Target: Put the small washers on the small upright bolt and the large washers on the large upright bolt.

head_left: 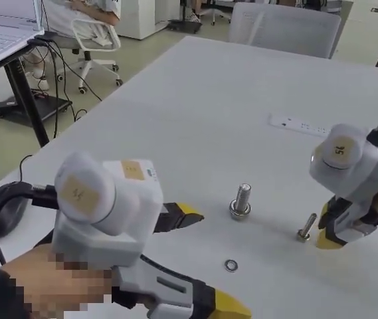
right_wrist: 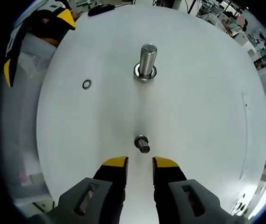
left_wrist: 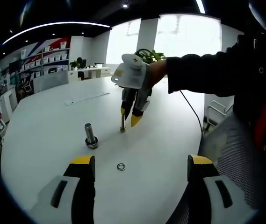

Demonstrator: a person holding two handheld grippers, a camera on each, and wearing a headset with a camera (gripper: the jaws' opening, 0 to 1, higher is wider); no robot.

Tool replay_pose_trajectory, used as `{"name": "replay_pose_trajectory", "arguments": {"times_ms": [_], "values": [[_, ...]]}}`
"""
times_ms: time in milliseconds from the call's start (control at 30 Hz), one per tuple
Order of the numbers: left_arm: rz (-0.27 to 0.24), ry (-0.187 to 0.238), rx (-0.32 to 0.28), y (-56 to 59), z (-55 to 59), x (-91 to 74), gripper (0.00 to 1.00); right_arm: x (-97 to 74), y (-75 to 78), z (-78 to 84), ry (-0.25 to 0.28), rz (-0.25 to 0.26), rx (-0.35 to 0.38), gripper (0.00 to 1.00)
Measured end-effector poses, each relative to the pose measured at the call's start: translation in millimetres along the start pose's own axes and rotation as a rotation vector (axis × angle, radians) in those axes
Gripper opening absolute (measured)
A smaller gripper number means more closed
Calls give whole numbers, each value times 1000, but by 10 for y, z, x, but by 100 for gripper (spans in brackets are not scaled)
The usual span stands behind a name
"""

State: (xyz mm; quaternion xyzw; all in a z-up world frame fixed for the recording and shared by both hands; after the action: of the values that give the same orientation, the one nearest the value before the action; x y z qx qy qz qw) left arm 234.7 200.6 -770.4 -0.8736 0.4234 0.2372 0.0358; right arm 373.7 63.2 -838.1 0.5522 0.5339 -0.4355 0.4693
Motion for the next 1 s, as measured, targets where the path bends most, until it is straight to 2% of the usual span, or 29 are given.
{"name": "replay_pose_trajectory", "arguments": {"times_ms": [333, 533, 833, 1000], "values": [[-2, 3, 4, 2, -10, 5, 81, -49, -155, 90, 15, 2, 31, 23], [-2, 7, 7, 6, -21, 3, 81, -59, -268, 72, 29, -13, 43, 23], [-18, 23, 11, -12, -49, -23, 81, -61, -413, -45, 44, -30, 30, 23], [-23, 24, 13, -12, -50, -39, 81, -43, -515, -204, 54, -50, -3, 23]]}}
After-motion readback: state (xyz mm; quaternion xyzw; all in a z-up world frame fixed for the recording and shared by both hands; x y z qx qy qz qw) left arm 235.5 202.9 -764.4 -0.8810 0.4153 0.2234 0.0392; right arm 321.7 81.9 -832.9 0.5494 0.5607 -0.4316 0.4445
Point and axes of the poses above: the centre of the closed fingertips' face, and the gripper's own axes: x roughly forward along the fingers, y roughly to its right, z roughly out of its underside, the point moved 2 cm from there along -x, roughly backward along the fingers, and after that the axes turned 1 degree about y, right-handed, at the moved point
